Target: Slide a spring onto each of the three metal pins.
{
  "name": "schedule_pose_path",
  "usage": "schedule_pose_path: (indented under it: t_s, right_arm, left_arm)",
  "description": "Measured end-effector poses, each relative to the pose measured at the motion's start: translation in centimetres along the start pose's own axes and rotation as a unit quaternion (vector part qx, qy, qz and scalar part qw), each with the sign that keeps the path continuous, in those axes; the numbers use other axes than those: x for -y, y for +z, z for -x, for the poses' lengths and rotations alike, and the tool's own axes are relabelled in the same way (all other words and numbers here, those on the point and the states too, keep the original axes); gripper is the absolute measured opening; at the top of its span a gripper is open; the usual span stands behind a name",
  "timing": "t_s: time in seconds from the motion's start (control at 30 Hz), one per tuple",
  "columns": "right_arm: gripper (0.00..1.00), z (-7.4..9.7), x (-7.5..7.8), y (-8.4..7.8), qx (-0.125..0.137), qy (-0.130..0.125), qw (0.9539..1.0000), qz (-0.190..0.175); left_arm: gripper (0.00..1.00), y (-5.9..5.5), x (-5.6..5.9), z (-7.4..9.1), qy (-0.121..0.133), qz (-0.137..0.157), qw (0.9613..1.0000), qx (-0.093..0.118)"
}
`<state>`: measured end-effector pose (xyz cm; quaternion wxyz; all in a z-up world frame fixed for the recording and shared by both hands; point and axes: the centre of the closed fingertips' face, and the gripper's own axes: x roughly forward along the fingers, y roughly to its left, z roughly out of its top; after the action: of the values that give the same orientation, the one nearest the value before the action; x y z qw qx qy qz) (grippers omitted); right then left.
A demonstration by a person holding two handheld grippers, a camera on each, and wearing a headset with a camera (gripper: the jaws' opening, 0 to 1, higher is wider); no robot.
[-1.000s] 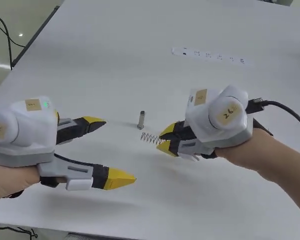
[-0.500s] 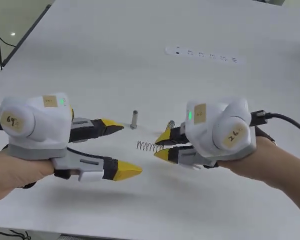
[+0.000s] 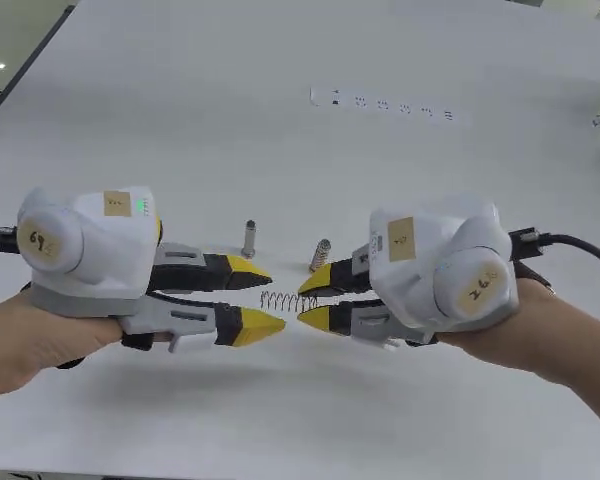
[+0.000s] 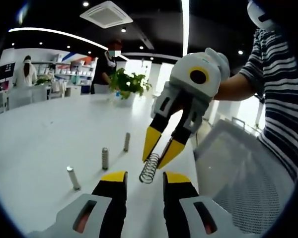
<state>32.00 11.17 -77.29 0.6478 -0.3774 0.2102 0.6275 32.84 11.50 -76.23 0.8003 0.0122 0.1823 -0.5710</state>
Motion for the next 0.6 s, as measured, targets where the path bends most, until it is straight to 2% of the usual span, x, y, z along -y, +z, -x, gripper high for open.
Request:
schedule_pose_path:
  t_s: [0.17, 0.27, 0.6]
  right_arm:
    - [0.08, 0.14, 0.22, 0.19, 0.003, -0.002, 1.0, 0.003]
    - [0.08, 0.2, 0.29, 0.27, 0.004, -0.002, 1.0, 0.004]
    - [0.08, 0.07, 0.19, 0.37, 0.016, 0.0, 0.9998, -0.013]
  left_arm:
    - [0.1, 0.16, 0.17, -0.28, -0.007, -0.001, 1.0, 0.0]
    - [0.06, 0.66, 0.13, -0.3, -0.006, -0.003, 0.9999, 0.01]
    - [0.03, 0.6, 0.42, -0.11, -0.02, -0.017, 0.9997, 0.006]
